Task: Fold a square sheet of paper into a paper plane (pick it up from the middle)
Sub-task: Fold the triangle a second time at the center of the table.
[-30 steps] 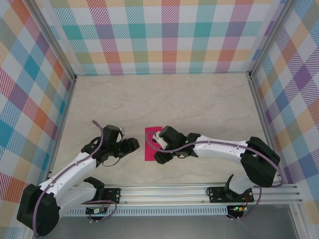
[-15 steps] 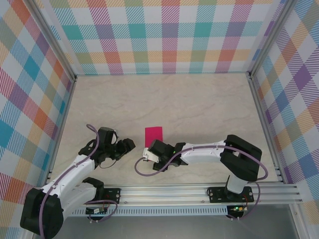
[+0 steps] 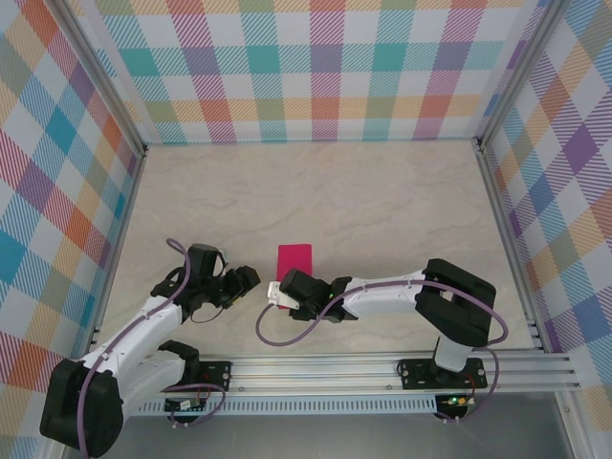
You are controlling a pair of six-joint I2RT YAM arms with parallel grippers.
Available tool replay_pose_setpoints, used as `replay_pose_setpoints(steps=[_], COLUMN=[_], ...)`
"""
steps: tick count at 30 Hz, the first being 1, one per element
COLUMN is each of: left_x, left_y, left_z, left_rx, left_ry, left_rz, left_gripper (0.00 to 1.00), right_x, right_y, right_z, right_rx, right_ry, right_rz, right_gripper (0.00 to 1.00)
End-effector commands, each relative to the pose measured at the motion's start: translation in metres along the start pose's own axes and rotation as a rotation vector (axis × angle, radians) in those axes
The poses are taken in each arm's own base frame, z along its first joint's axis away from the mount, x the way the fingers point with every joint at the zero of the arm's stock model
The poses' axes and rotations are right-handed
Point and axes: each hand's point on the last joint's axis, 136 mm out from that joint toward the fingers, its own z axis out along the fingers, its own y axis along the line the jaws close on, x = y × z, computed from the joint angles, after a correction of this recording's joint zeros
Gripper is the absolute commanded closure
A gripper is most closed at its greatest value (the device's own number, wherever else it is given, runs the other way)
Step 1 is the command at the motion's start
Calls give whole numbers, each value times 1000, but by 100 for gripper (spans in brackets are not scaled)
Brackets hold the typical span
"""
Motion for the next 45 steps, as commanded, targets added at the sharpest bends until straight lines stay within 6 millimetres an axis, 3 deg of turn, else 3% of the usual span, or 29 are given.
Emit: replay_pose_setpoints(steps=[1,9,12,23,33,40,45], left_x=[-1,-3,-7,-19,-13,-9,-6], left_y=[-3,-9,-20,-37,-65,-89,-85], left_z=[1,3,7,31,55,71,84], left_rx=[24,47,101,177,252,280,266], left_ry=[5,16,18,58,146,195,228], left_rz=[2,-7,-21,-52,3,66,59], left_gripper=[36,35,35,36,35,38,46], right_x=[-4,-2,0,3,7,9,8], right_y=[-4,-4,-3,-4,-5,-6,-7], right_z=[3,2,0,-4,-10,-11,-13], right_rx=[35,43,44,61,67,72,74], right_ry=[-22,-31,-32,-52,-70,-72,-79], right_rz=[-12,14,23,66,104,113,122], right_gripper=[56,59,59,60,59,58,58])
